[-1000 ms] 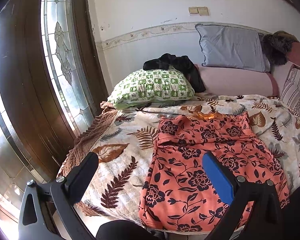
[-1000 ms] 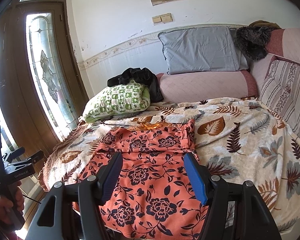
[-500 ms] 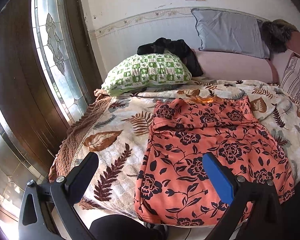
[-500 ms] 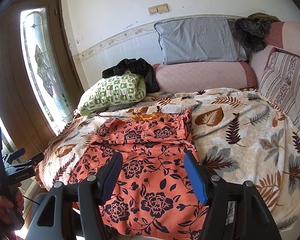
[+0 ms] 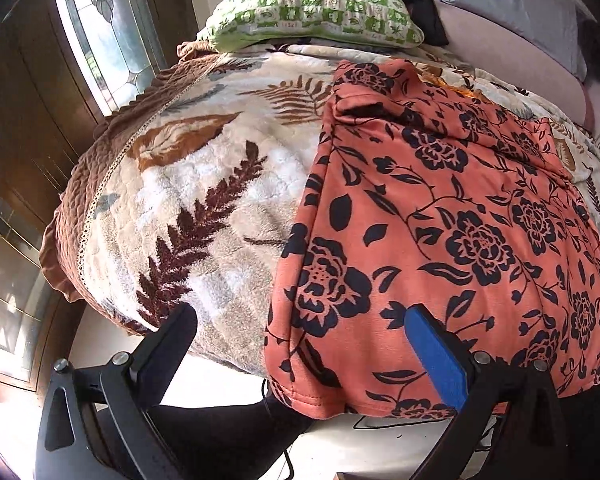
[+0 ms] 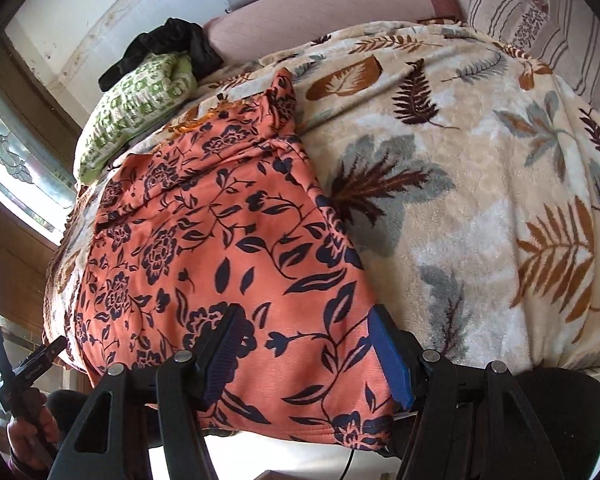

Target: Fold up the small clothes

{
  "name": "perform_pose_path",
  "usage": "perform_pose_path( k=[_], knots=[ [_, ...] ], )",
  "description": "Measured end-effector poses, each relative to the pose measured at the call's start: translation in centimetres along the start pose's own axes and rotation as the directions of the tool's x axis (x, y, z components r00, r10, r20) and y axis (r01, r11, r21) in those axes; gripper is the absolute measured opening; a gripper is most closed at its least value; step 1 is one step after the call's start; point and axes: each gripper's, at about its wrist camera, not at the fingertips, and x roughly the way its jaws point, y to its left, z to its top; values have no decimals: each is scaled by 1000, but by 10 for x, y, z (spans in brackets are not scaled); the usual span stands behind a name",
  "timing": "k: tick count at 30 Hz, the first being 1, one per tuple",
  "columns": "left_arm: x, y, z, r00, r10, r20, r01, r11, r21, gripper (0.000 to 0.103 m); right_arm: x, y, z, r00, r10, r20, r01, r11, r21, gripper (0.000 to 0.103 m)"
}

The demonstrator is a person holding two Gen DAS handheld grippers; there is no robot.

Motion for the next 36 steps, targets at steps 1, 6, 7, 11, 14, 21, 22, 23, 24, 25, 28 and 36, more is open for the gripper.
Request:
perform_pose_path(
  k=[1, 6, 7, 11, 14, 21, 22, 23, 24, 25, 28, 36],
  knots=[
    [6, 7, 0, 1000, -10, -13, 10, 1000, -12, 103, 2, -5, 0, 1000, -4, -3, 4, 1000, 5, 67],
    [28, 31, -9, 982, -175, -75, 168, 982, -85, 89, 11, -19, 4, 1000, -11, -29, 12, 999, 29, 67],
    [31, 32, -10, 974, -211, -85, 203, 975, -90, 85, 15, -19, 5, 999, -14, -35, 16, 999, 32, 67],
    [45, 29, -13, 960, -261, -103, 254, 964, -75, 51, 22, -15, 6, 999, -15, -50, 16, 1000, 21, 67],
    [42, 24, -15, 959, -270, -88, 268, 963, -29, 51, 26, -14, 5, 998, -28, -58, 29, 1000, 7, 67],
    [50, 23, -28, 952, -246, -184, 236, 969, -75, 85, 31, -28, 1, 992, -42, -119, 45, 999, 23, 67],
    [56, 22, -32, 940, -256, -227, 243, 966, -86, 85, 30, -31, 0, 991, -44, -127, 48, 999, 27, 67],
    [62, 19, -37, 926, -275, -260, 258, 961, -97, 85, 30, -35, -1, 990, -42, -134, 47, 998, 35, 67],
    [65, 17, -42, 913, -300, -275, 281, 954, -108, 77, 29, -39, -3, 990, -35, -140, 42, 998, 47, 67],
    [67, 15, -45, 900, -333, -281, 312, 943, -118, 68, 29, -43, -4, 989, -25, -147, 34, 998, 61, 67],
    [67, 12, -44, 893, -348, -283, 324, 937, -131, 57, 34, -49, -10, 985, 18, -170, -2, 996, 94, 67],
    [51, 11, -42, 893, -343, -292, 327, 939, -103, 18, 43, -9, -32, 967, -101, -235, 88, 994, -65, 67]
  ],
)
